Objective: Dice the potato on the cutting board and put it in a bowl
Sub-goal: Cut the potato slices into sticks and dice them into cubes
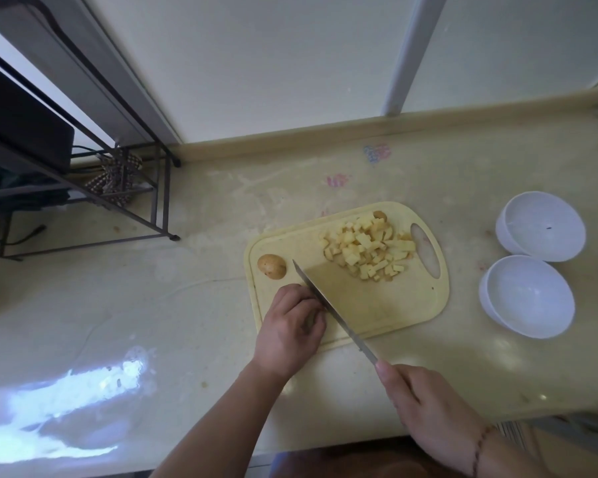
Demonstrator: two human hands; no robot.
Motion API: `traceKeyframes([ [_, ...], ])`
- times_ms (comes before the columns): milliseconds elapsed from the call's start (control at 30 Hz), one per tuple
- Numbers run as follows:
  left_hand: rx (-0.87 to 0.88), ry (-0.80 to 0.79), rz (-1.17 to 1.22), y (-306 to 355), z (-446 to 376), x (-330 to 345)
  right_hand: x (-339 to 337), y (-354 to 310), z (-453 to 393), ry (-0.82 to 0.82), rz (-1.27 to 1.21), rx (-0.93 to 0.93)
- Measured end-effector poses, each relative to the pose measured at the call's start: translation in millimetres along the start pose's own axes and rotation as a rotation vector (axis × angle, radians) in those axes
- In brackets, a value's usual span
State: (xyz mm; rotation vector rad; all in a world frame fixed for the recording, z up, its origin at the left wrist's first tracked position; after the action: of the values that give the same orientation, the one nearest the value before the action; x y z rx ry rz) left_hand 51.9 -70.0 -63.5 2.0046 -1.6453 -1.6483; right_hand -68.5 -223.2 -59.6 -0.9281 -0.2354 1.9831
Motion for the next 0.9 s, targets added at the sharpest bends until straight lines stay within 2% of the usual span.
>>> traceKeyframes([
  [267,0.018,0.012,0.025,0.5,-0.6,-0.7,6.3,-16.4,-11.8,0.051,0.087,-0.014],
  [533,-0.008,0.015,0.041,1.1,0.0,-4.5,-2.3,-11.0,-8.9,0.067,0.027,-0.057],
  [600,-0.104,0.118,0.074,-3.3,6.7,-21.4,-6.8,-9.1,-2.7,0.064,0.053,-0.078],
  [700,-0.303,0.406,0.071,-12.4,14.9,-71.2,-14.3,-7.2,2.7,0.075,0.148,-0.083],
  [767,-0.296,0.524,0.022,-4.9,1.8,-104.9,-16.5,-7.1,4.2,0.094,0.231,-0.092],
  [800,-0.237,0.506,0.004,2.1,-14.1,-115.8,-16.5,-7.7,4.3,0.105,0.264,-0.097],
  [833,-0.163,0.420,0.005,9.3,-34.9,-119.6,-15.5,-8.4,4.0,0.112,0.294,-0.103],
  [867,-0.100,0.260,0.030,15.0,-57.4,-113.2,-14.3,-10.6,4.1,0.116,0.317,-0.110],
  [900,-0.071,0.028,0.057,18.1,-76.4,-96.2,-13.0,-13.6,4.1,0.119,0.333,-0.116],
])
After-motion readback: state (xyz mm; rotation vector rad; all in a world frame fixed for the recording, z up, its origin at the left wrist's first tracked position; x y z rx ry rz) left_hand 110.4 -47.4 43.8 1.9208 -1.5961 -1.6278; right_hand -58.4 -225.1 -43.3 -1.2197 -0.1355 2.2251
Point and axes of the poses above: each hand's wrist, its own z-axis away from the middle knuckle, its own x-axis out of the palm, y = z × x, the point moved 10 cm from there along -z, towards the middle knuckle, and after that the axes turned 12 degrees about x, right-handed, at the moved point
